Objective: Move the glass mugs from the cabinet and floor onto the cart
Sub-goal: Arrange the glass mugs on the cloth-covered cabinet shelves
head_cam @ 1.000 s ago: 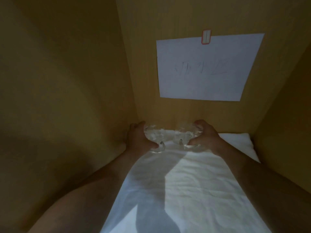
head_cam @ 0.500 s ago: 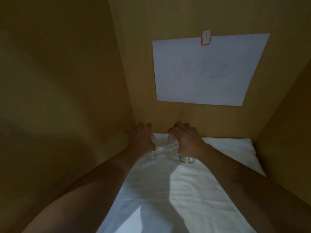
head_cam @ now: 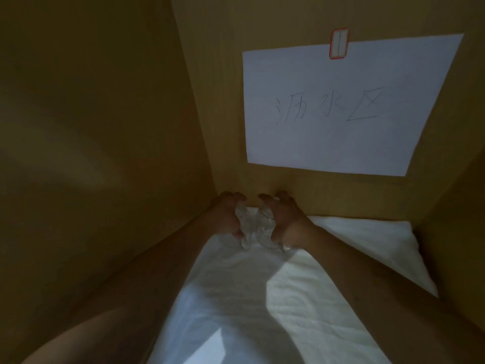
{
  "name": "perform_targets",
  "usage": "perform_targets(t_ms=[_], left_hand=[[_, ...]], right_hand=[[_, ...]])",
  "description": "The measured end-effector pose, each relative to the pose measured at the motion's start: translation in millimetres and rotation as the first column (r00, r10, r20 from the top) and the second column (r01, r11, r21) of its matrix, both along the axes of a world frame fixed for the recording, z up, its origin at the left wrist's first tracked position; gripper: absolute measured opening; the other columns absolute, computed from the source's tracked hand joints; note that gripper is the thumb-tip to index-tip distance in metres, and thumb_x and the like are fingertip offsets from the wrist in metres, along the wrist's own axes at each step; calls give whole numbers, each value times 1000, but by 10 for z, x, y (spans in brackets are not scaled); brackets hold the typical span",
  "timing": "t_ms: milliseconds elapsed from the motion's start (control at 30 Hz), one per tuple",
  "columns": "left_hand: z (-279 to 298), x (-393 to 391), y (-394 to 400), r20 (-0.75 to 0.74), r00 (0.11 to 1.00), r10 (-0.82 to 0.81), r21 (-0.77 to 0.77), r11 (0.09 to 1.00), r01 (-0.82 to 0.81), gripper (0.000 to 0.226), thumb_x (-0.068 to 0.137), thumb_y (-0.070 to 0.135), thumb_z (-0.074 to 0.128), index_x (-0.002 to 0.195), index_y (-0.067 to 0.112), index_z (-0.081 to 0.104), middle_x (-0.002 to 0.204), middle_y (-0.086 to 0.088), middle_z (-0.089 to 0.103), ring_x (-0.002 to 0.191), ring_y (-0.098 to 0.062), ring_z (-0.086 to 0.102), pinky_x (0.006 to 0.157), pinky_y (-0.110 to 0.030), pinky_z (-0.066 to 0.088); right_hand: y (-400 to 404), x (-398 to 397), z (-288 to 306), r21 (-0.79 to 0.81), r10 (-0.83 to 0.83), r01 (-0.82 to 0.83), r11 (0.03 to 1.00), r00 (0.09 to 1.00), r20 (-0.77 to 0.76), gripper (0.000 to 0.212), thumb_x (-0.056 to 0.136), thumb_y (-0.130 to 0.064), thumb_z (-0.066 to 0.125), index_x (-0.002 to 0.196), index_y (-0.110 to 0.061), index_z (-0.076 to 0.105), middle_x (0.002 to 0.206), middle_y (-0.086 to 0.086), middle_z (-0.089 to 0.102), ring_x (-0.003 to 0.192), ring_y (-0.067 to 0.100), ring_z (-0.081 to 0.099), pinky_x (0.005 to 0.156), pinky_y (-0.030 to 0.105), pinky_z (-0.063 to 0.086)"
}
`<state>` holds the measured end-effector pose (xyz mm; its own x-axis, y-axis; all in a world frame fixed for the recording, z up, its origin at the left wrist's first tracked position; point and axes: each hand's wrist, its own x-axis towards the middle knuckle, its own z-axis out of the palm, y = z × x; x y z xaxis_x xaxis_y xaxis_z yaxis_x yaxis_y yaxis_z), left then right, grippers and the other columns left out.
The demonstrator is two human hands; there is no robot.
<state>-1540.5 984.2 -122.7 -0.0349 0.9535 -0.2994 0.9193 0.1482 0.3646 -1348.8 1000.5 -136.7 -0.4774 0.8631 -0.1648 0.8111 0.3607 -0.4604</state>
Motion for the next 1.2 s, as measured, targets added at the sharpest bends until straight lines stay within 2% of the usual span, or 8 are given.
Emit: perform_targets(t_ms=[167, 267, 467, 567, 700, 833, 967, 1200], left_hand=[[-111, 2, 19, 91, 991, 95, 210, 971, -113, 106, 59, 28, 96, 149, 20, 41, 151, -8, 38, 136, -25, 42, 106, -26, 37], [-158, 28, 15, 134, 986, 100, 313, 940, -138, 101, 59, 26, 95, 146, 16, 46, 149, -10, 40, 136, -25, 41, 108, -25, 33], [-235, 26, 52, 231, 965, 126, 345, 917, -202, 96, 56, 14, 95, 141, 16, 51, 148, -10, 33, 134, -25, 40, 106, -22, 32], [-265, 27, 27, 219, 969, 119, 372, 907, -195, 92, 61, 15, 93, 142, 16, 50, 149, -9, 34, 134, -24, 39, 99, -14, 26], [-277, 68, -55, 202, 969, 144, 423, 879, -219, 96, 62, 20, 93, 146, 16, 47, 151, -10, 41, 139, -26, 38, 112, -27, 31], [-227, 95, -198, 111, 985, 133, 477, 862, -170, 101, 60, 29, 93, 148, 18, 44, 155, -12, 37, 142, -30, 35, 115, -40, 34], [-150, 87, -413, 85, 988, 130, 462, 873, -155, 102, 63, 37, 92, 150, 25, 40, 158, -9, 33, 145, -27, 29, 117, -37, 29], [25, 55, -777, 81, 993, 85, 491, 864, -114, 93, 67, 47, 85, 147, 24, 44, 149, -4, 45, 139, -27, 39, 111, -40, 37]], right_hand=[[73, 4, -91, -6, -24, 24, 1000, 997, -76, 108, 74, 1, 78, 159, -27, 16, 164, 6, 6, 149, 27, 18, 114, 31, 35], [100, 1, -149, 21, -35, 38, 999, 992, -123, 108, 71, -1, 80, 158, -30, 21, 162, 7, 7, 146, 27, 25, 111, 28, 38], [131, 22, -196, 44, -30, 37, 998, 990, -139, 110, 69, -9, 85, 156, -35, 23, 159, 9, 10, 143, 27, 30, 104, 24, 42], [122, 9, -191, 78, -38, 46, 996, 994, -101, 111, 69, -13, 85, 156, -39, 21, 161, 8, 10, 142, 29, 31, 104, 32, 46], [77, -21, -185, 107, -57, 59, 992, 998, -27, 110, 77, -17, 81, 157, -41, 10, 164, 8, 6, 143, 34, 26, 105, 36, 44], [-44, 20, -162, 117, -80, 83, 990, 996, -27, 113, 78, -32, 81, 158, -40, 2, 165, 7, 2, 147, 35, 18, 113, 38, 33], [-259, 67, -65, 143, -127, 137, 980, 989, -79, 110, 77, -35, 81, 158, -38, 7, 166, 9, -2, 148, 35, 16, 118, 39, 29], [-773, 88, 234, 198, -179, 183, 963, 983, -41, 102, 79, -39, 78, 159, -33, 14, 165, 10, 5, 147, 35, 16, 119, 42, 27]])
